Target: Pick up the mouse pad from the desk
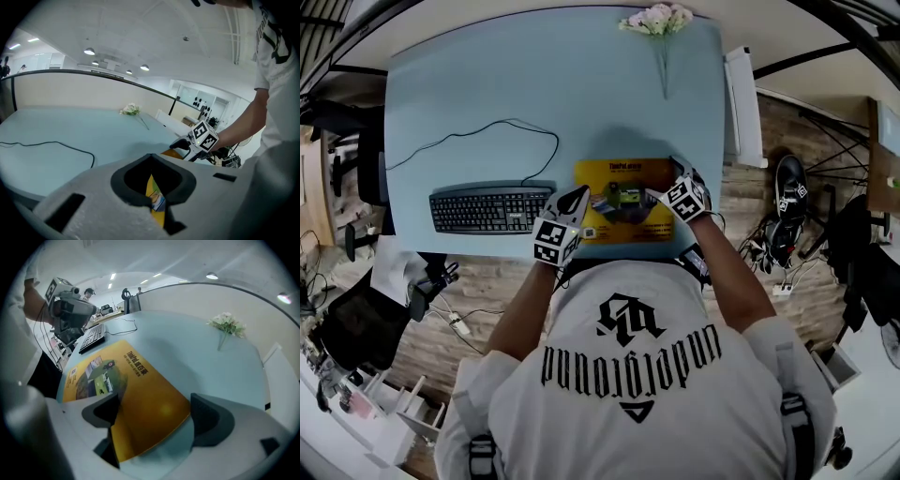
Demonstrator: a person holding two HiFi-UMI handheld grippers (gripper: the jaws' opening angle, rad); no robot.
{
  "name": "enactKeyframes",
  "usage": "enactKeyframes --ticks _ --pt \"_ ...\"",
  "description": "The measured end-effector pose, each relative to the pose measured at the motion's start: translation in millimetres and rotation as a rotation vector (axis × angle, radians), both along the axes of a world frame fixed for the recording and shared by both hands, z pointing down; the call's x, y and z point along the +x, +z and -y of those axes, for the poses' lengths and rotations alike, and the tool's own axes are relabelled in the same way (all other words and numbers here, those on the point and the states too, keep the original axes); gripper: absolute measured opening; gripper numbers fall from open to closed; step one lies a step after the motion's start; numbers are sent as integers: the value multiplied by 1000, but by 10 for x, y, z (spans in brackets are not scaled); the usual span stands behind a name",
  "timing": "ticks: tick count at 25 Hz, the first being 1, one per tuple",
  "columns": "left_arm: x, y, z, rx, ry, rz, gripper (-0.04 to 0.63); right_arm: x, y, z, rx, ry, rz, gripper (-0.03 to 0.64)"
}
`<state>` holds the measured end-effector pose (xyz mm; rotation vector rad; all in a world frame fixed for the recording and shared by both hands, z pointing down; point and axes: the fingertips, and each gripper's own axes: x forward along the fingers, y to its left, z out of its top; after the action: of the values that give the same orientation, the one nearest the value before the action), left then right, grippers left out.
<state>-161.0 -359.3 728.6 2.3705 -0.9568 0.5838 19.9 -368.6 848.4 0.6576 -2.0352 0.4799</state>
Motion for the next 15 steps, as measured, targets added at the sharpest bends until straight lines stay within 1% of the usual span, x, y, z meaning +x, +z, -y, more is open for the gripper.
enactKeyframes --ticks 4,5,10,12,15 --pt "36 -3 -8 0 8 2 8 -5 -13 -8 2 5 6 461" --pt "42 -9 -12 2 7 2 8 -14 -19 -24 -1 4 7 432" --pt "72 -50 -65 6 6 3 8 -56 -52 -114 -14 -7 10 350" --pt "86 -51 -98 3 11 7 8 -78 -69 -141 -23 -29 13 297" --pt "102 -76 -132 13 5 8 8 -133 -90 -234 -59 -68 27 163"
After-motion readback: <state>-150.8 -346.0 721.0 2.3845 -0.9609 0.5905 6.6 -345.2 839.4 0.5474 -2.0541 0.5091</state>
